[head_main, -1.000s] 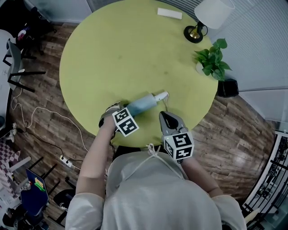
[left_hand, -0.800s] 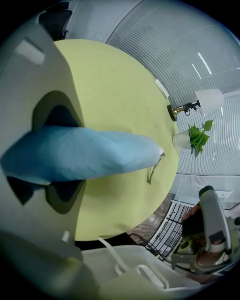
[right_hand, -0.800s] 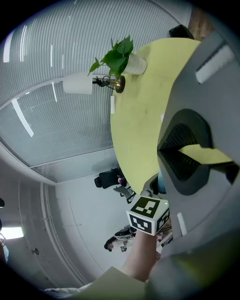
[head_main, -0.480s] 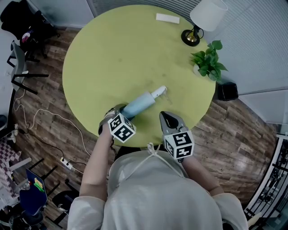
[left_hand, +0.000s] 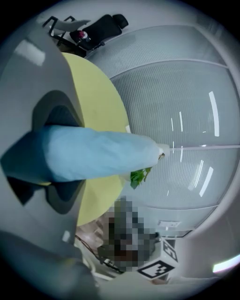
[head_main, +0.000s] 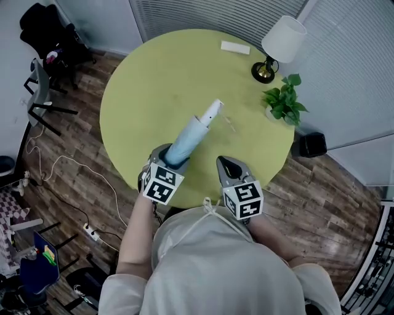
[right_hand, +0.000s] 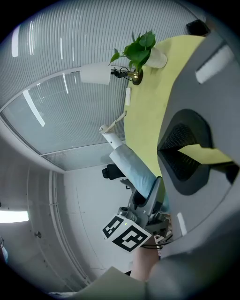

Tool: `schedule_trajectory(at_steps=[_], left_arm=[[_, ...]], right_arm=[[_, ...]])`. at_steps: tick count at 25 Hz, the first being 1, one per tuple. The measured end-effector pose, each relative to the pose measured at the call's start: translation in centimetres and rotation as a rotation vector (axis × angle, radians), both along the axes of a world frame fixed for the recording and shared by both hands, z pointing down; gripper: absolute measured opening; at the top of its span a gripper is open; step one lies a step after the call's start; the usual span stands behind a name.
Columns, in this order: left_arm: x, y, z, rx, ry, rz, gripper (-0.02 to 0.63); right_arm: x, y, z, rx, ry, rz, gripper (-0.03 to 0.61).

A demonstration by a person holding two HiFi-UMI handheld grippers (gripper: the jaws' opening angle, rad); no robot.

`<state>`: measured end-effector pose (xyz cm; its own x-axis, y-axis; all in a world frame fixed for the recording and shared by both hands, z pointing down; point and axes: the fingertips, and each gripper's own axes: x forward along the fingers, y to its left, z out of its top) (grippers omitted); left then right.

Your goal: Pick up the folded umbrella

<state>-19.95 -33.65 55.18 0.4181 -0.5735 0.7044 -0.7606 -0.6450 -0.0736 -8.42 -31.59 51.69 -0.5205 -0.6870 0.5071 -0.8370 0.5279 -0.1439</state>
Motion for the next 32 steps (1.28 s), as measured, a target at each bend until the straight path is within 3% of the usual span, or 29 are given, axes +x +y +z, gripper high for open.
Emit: schedule_trajectory(at_steps=[10, 16, 19, 24, 32], left_arm=[[-2.3, -0.5, -10.2, 0.278, 0.304, -0.213, 0.279], [-4.3, -0.9, -14.4, 0.448, 0.428, -0.319, 0.281], [-5.5, -1.2, -15.0, 0.505, 0.432, -0.388, 0.281], [-6.6, -1.5, -15.3, 0.513, 0.459, -0.442, 0.281], [-5.6, -2.2, -14.0, 0.474, 0.428, -0.396, 0.281]], right_arm=[[-2.6, -1.2, -3.9, 0.103, -0.013, -0.043, 0.000], [-3.4, -2.1, -5.2, 0.149, -0.020, -0.050, 0.000], [-3.1, -2.7, -6.0, 0.182, -0.045, -0.046, 0.000], [-2.5, -3.3, -7.0, 0.220, -0.060, -0.017, -0.001], [-2.5, -3.7, -6.5, 0.220, -0.034, -0.022, -0.002]])
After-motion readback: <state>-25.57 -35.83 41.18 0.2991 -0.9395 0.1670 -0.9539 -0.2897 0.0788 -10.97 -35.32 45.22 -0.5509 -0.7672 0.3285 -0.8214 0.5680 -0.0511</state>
